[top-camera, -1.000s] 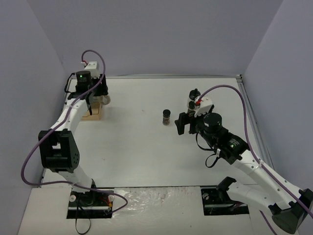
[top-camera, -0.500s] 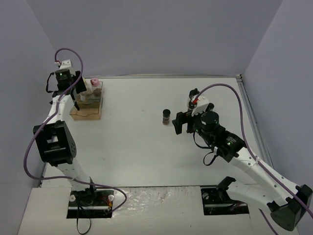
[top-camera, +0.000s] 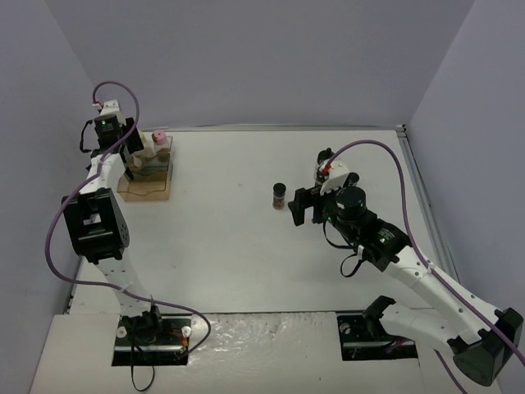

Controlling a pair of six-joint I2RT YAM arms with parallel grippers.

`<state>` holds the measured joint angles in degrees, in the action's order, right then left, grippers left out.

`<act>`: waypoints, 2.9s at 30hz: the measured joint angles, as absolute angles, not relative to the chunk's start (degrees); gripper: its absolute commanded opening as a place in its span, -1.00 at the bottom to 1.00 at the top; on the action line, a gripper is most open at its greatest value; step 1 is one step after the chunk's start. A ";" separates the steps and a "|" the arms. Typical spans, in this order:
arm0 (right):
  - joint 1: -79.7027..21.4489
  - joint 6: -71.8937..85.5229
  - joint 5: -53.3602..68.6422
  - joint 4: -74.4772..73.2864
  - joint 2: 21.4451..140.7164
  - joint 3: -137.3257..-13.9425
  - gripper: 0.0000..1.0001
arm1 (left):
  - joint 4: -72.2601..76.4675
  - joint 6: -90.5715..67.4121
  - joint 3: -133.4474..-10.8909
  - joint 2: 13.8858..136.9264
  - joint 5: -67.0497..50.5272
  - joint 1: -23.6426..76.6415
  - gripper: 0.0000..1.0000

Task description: Organize the condiment bottles

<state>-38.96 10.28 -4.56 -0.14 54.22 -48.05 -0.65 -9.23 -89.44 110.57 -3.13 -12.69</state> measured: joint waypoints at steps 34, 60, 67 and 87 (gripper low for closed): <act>-38.92 10.36 -5.26 2.35 57.45 -46.76 1.00 | 7.34 -11.05 -79.84 113.02 -3.19 -12.84 0.94; -15.61 11.24 -12.53 2.79 102.77 -75.26 0.93 | -19.19 -19.25 -61.39 72.19 -11.62 4.21 0.94; -14.92 12.05 -11.63 2.79 111.02 -80.91 0.70 | -20.37 -18.31 -61.25 71.88 -11.77 4.43 0.94; -15.23 7.65 -8.32 2.54 115.87 -87.56 -1.00 | -20.85 -18.14 -61.25 71.88 -11.67 4.43 0.94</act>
<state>-15.23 7.65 -8.32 2.54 115.87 -87.56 -20.85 -18.14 -61.25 71.88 -11.67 4.43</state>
